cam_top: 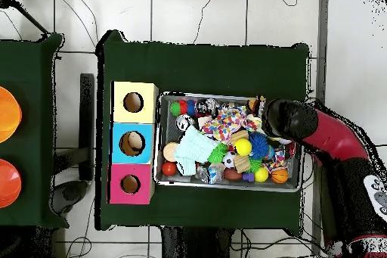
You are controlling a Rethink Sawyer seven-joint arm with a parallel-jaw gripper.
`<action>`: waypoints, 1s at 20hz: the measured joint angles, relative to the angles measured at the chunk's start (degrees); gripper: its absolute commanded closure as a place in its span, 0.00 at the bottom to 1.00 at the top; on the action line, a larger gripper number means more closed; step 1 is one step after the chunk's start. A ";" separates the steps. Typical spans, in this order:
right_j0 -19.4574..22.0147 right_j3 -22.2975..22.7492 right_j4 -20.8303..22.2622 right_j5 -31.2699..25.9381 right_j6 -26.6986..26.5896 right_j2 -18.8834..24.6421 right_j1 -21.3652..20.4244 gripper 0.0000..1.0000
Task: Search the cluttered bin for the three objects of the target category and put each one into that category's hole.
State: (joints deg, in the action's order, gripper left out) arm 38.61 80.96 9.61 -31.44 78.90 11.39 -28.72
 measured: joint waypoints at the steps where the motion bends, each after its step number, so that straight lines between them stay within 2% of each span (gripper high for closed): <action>1: 0.00 0.07 -0.01 -0.12 0.00 0.01 -0.45 1.00; 20: -0.01 3.15 -0.01 -0.13 0.00 0.01 -2.48 1.00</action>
State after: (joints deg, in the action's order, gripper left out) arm 38.61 84.11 9.60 -31.57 78.90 11.40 -31.20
